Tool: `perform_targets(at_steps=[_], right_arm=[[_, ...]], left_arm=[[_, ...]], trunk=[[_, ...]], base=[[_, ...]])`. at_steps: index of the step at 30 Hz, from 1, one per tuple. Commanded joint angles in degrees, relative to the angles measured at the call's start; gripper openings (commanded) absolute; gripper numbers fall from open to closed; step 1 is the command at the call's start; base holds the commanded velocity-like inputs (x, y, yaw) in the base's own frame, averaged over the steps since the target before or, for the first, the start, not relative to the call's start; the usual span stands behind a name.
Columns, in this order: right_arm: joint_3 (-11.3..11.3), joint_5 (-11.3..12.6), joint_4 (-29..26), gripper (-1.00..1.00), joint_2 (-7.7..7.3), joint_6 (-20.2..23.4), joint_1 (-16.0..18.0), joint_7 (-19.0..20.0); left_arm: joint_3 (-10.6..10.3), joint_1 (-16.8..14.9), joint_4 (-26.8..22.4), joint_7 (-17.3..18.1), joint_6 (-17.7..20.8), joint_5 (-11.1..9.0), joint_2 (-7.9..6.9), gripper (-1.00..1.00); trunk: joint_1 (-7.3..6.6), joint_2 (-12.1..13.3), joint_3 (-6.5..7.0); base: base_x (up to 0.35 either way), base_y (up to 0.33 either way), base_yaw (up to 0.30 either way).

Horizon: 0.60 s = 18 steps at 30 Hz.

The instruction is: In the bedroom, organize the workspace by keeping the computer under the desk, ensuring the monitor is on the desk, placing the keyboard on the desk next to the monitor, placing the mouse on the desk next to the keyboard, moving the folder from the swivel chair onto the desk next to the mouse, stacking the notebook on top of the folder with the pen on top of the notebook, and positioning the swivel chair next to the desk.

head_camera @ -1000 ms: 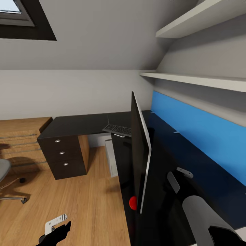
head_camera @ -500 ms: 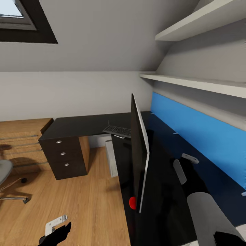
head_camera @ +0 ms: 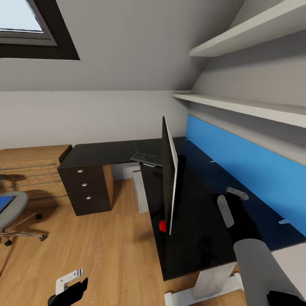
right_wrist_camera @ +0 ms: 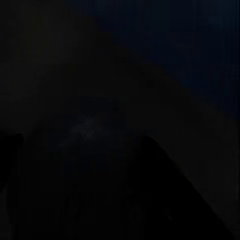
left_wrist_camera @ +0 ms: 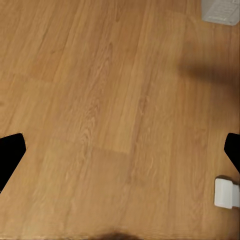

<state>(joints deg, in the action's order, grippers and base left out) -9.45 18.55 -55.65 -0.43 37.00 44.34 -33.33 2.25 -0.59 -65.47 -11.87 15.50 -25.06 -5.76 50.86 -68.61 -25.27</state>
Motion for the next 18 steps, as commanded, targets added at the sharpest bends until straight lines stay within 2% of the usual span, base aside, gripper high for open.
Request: perform_targets(at_steps=[1,3,6,8,14,16,17,18], right_arm=[[0.1,0.9,-0.1,-1.0,0.01,0.0,0.0,-0.7],[0.1,1.4,-0.1,-1.0,0.14,0.0,0.0,-0.6],[0.1,4.0,-0.1,-1.0,0.41,0.1,0.0,-0.6],[0.1,6.3,-0.1,-1.0,0.45,0.1,0.0,-0.6],[0.1,7.0,-0.2,-1.0,0.43,0.3,0.0,-0.7],[0.2,7.1,-3.0,-1.0,0.3,0.4,-2.4,-0.6],[0.2,7.2,-7.5,-1.0,0.41,0.4,-5.2,-0.6],[0.2,7.2,-8.8,-1.0,0.43,0.4,-6.0,-0.6]], left_arm=[[0.0,0.0,-0.1,-0.3,0.2,-0.6,-0.04,1.0],[0.0,0.0,-0.1,-0.3,0.2,-0.6,-0.08,1.0],[0.5,0.0,0.0,-0.3,0.2,-0.6,-0.11,1.0],[1.6,0.0,0.0,-0.2,0.2,-0.6,-0.12,1.0],[1.9,0.0,0.0,-0.2,0.2,-0.6,-0.12,1.0],[2.0,0.0,0.0,-0.2,0.3,-0.6,-0.12,1.0],[2.0,0.0,0.0,-0.3,0.3,-0.6,-0.13,1.0],[2.0,0.0,0.0,-0.3,0.3,-0.6,-0.13,1.0]], trunk=[[-0.26,0.4,0.12],[-0.7,1.2,0.48],[-1.36,2.4,1.02],[-1.8,3.2,1.38],[-3.11,5.6,2.45],[-3.55,6.4,2.81],[-3.77,6.8,2.99],[-3.99,7.2,3.17]], base=[[-0.338,0.0,0.0],[-0.338,0.0,0.0],[-0.339,0.0,0.0],[-0.339,0.0,0.0],[-0.339,0.0,0.0],[-0.338,0.0,0.0],[-0.338,0.0,0.0],[-0.338,0.0,0.0]])
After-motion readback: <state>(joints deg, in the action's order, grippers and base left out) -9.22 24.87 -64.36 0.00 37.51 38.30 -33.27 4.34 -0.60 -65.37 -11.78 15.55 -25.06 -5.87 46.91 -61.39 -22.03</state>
